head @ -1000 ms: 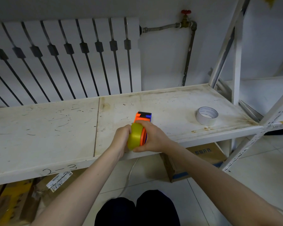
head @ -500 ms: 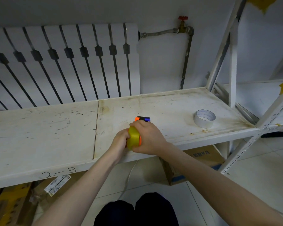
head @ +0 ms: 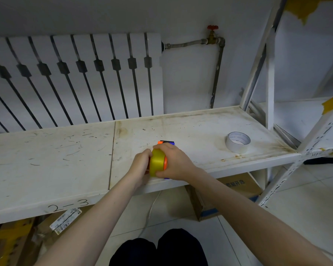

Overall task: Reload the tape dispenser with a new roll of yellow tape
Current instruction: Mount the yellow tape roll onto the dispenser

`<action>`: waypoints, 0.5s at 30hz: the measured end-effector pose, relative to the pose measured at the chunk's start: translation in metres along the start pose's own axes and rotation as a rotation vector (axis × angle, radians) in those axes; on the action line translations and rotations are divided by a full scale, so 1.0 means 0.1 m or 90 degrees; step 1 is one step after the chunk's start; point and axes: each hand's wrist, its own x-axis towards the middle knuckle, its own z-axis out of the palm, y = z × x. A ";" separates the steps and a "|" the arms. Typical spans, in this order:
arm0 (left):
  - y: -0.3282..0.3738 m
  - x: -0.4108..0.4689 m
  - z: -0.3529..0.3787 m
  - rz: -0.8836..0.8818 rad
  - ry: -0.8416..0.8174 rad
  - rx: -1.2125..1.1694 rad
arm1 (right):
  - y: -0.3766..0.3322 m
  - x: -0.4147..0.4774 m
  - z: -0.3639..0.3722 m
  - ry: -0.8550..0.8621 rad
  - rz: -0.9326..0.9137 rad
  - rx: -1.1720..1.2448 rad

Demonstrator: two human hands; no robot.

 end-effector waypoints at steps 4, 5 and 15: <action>-0.04 -0.05 0.00 0.031 -0.015 0.000 | 0.01 0.00 -0.03 0.004 0.000 -0.001; -0.05 -0.08 0.01 0.047 -0.020 -0.004 | 0.01 0.01 -0.03 0.006 0.000 0.001; -0.07 -0.07 -0.08 0.075 -0.039 0.007 | -0.01 0.09 -0.12 -0.029 0.072 0.003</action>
